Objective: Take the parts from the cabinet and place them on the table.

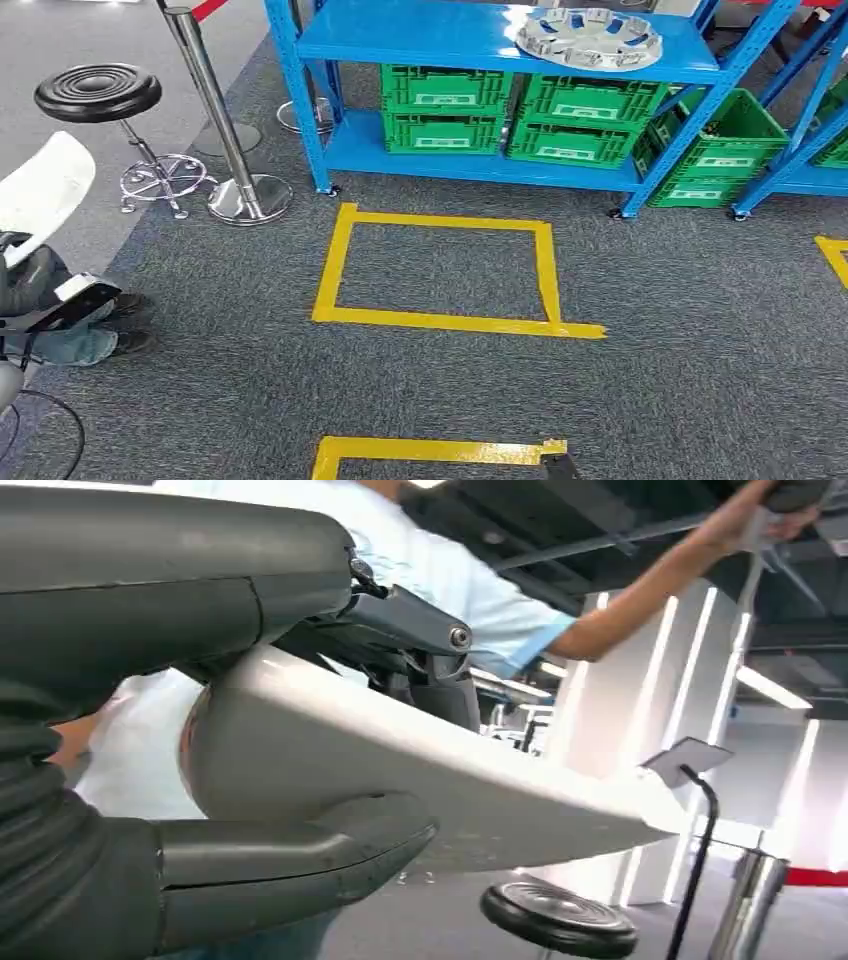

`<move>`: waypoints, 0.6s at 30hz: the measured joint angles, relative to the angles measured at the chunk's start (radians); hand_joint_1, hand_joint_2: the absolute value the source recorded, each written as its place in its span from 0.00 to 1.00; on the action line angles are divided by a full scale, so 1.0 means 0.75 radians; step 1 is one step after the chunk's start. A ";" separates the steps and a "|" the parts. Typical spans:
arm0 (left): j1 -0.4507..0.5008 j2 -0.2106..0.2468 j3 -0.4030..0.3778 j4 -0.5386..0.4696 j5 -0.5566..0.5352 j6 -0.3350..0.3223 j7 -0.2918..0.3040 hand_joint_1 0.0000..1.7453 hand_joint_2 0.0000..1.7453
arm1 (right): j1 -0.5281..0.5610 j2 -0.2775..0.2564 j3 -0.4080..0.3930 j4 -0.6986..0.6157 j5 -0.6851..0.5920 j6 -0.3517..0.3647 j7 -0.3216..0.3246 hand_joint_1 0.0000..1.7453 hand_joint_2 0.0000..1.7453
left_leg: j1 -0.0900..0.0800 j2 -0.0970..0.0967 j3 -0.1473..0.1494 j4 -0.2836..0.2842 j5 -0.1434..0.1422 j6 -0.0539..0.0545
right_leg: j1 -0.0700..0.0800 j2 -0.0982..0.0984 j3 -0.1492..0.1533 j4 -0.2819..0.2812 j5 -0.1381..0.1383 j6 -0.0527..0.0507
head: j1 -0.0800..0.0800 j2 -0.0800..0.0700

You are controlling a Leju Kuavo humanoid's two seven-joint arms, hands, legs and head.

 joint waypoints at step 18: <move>0.017 0.002 0.019 -0.002 0.001 -0.001 0.000 1.00 1.00 | 0.004 -0.002 -0.012 0.000 0.029 0.017 0.013 0.00 0.00 | 0.004 0.003 -0.182 0.355 -0.148 -0.072 | 0.002 -0.044 0.155 -0.292 0.158 -0.060 | -0.006 0.000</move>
